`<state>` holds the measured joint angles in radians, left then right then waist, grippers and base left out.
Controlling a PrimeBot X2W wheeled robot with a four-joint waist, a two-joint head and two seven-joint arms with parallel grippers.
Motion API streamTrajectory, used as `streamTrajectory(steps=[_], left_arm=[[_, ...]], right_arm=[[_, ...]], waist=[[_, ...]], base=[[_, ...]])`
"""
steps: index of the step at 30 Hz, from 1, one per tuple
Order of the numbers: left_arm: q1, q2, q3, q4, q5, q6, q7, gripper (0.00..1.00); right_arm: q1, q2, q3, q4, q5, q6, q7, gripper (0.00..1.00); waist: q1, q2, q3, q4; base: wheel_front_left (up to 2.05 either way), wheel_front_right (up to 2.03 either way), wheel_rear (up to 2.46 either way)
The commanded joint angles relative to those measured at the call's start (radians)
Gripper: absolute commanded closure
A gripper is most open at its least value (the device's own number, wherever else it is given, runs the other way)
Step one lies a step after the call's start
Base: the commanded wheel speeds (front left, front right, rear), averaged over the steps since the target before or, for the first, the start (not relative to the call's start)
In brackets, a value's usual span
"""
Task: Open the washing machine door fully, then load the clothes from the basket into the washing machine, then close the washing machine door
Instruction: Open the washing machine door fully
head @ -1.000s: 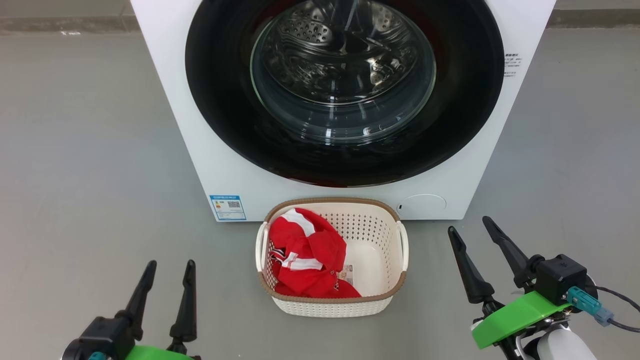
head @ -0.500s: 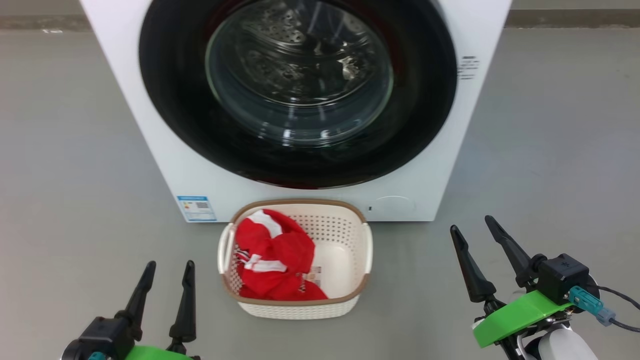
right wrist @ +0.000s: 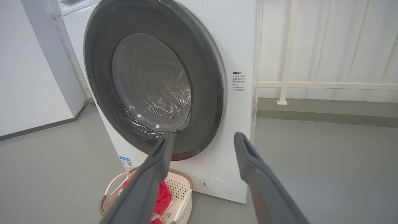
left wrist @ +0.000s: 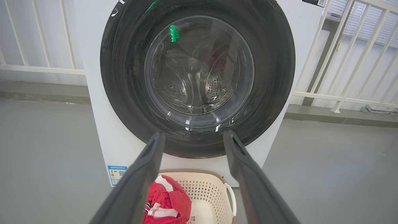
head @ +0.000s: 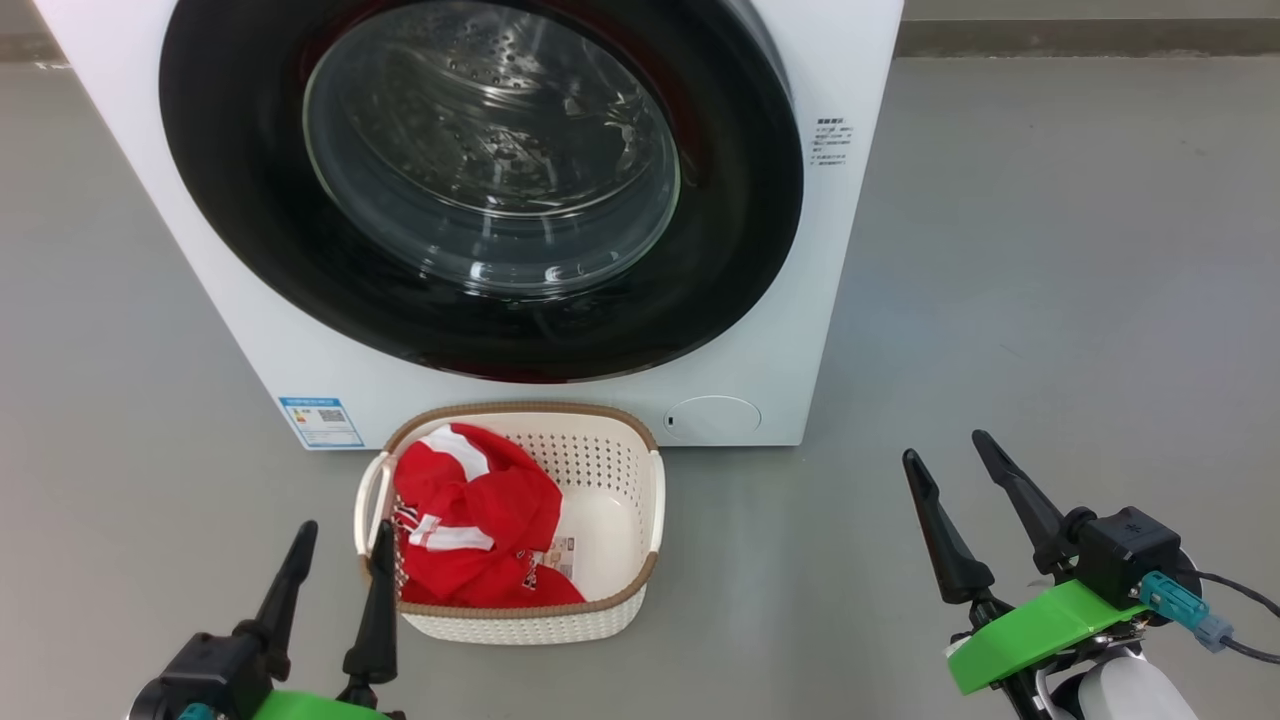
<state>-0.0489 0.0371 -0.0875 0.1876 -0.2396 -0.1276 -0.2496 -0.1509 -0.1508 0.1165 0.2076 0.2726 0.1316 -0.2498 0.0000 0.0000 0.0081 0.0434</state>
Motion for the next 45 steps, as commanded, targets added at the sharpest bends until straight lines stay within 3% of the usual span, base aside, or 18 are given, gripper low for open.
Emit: streamTrajectory(steps=[1,45], left_arm=[[-0.039,0.013,0.031,-0.024,-0.007,-0.003,-0.012,0.00],[-0.039,0.013,0.043,-0.030,-0.021,-0.003,-0.012,0.00]], right_arm=[[-0.037,0.003,0.020,-0.024,-0.014,-0.001,-0.012,0.00],[-0.041,-0.007,0.027,-0.025,-0.004,-0.001,-0.012,0.00]], waist=[[0.0000,0.0000,0.000,0.000],[0.0000,0.0000,0.016,0.011]], base=[[0.12,0.12,-0.25],[0.00,0.00,0.00]])
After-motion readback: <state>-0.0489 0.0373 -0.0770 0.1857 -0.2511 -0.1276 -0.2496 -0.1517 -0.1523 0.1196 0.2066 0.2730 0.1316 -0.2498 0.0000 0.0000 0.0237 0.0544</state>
